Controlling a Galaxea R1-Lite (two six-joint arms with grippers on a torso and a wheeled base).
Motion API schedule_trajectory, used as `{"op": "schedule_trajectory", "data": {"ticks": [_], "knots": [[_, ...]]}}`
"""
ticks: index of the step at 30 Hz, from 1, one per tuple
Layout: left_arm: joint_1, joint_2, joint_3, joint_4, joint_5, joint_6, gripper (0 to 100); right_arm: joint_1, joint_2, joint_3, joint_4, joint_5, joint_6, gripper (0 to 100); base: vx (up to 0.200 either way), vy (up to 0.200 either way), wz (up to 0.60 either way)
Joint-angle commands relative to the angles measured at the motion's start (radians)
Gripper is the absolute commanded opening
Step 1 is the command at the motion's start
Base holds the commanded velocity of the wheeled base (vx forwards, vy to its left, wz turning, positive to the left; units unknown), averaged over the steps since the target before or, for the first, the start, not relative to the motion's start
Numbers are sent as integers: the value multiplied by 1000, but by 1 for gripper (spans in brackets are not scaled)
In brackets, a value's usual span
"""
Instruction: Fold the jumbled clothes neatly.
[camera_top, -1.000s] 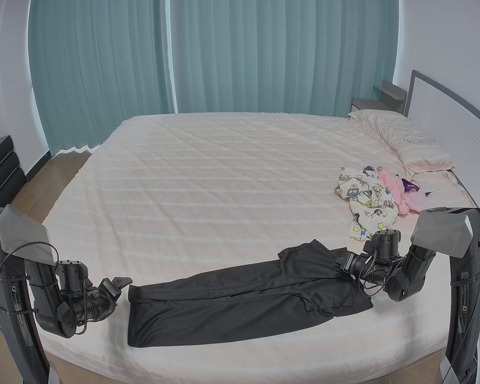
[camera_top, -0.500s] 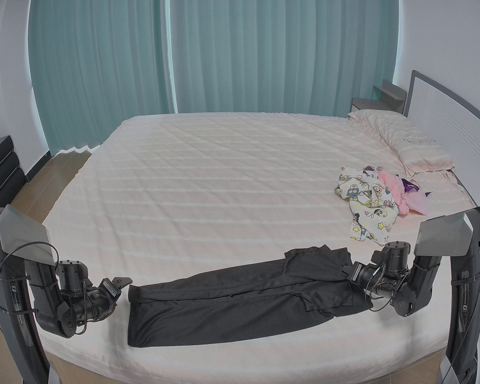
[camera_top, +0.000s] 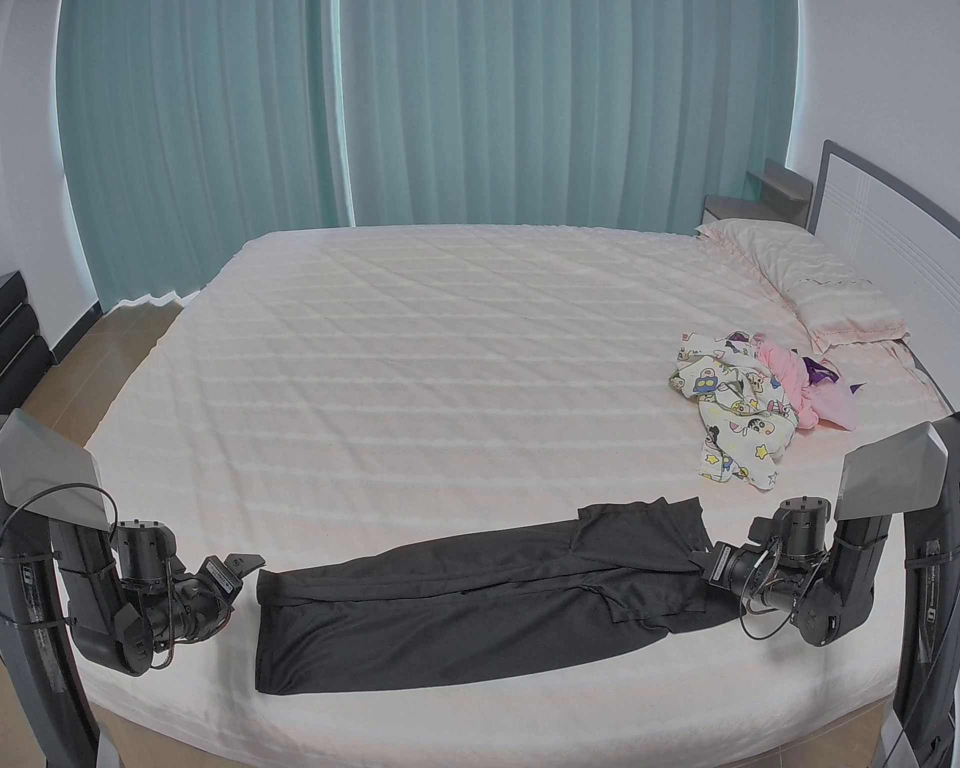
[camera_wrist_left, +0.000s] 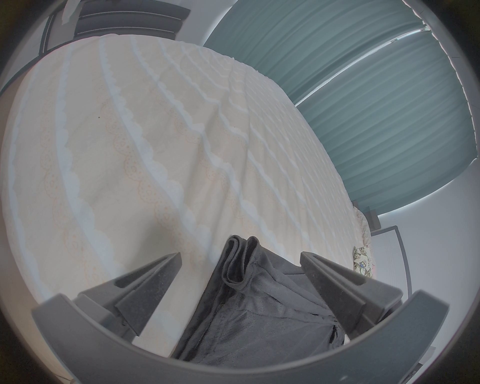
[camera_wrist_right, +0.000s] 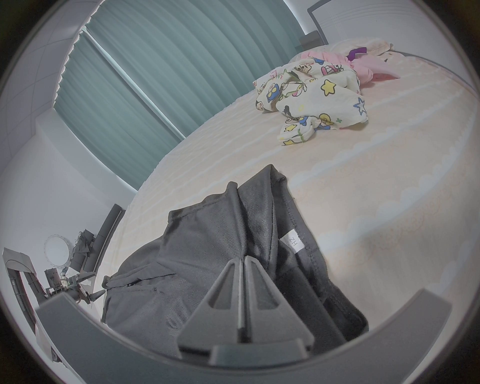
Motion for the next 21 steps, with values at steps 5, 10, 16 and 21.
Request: {"op": "schedule_trajectory", "data": {"ticks": [5,10,16,21], "knots": [[1,2,1,0,0,0,100,-18,3,10,-7,6,-2,0,0,0,0],[1,2,0,0,0,0,100,-31,1,13,-6,7,-10,100,0,0,0],[1,2,0,0,0,0,100,-44,-3,21,-23,12,-10,100,0,0,0],[2,-9,21,0,-13,3,100,-58,-48,30,-40,25,1,100,0,0,0]]}}
